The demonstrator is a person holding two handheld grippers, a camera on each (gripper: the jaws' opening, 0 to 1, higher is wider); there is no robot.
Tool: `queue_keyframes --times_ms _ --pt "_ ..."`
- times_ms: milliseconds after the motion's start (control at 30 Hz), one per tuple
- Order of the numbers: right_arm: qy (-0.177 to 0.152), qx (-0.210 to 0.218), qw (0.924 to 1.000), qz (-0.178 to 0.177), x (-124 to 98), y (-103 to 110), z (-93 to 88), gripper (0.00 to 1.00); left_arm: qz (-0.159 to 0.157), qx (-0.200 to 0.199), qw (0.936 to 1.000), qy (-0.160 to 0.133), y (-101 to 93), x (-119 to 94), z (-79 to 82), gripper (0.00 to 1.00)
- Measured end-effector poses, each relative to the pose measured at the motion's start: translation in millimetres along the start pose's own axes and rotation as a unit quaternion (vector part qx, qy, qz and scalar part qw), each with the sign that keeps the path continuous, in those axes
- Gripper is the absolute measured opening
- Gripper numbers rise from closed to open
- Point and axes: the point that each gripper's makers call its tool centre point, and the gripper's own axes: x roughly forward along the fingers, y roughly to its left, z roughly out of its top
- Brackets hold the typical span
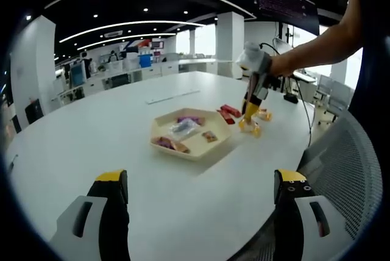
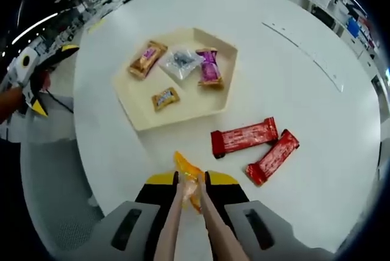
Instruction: Place the target food into the container with the food tongs after gripping and lifting it, then release it inside without dropping or visibly crushing the food.
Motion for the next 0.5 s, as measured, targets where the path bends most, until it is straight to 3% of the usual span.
queue_keyframes --times_ms 133,500 --pt "-0.007 -0.001 1.0 0.002 -5.9 0.0 7.1 0.17 -0.001 -0.001 1.0 0.002 0.0 0.7 -1.2 0.97" --pt "-0.039 -0.04 0.9984 -0.01 -29.9 -3.2 57.5 0.16 -0.001 0.0 1.0 0.004 0.5 0.7 -1.8 0.97"
